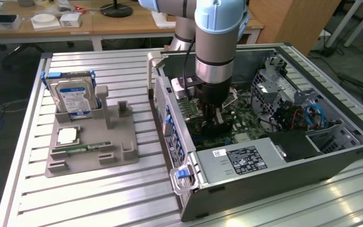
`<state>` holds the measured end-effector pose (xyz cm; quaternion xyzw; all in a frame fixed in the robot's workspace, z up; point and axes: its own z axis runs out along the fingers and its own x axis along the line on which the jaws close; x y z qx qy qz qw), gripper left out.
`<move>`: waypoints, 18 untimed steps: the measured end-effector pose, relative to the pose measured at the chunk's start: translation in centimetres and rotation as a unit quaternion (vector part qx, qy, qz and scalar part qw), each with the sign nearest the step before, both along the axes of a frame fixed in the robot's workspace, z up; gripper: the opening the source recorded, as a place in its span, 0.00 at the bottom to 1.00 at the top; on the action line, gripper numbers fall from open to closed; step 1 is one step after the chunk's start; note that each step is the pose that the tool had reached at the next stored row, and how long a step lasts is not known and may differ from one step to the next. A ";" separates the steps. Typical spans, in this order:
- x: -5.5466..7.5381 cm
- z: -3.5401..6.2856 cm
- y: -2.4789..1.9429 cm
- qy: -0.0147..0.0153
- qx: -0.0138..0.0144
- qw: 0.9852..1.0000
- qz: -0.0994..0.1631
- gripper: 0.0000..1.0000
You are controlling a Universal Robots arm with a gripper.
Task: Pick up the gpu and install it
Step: 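Insert the gpu into the slot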
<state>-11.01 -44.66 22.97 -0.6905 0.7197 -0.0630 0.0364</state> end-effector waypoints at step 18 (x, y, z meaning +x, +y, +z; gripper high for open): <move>0.0 -0.02 0.00 0.000 0.000 1.000 0.000 0.26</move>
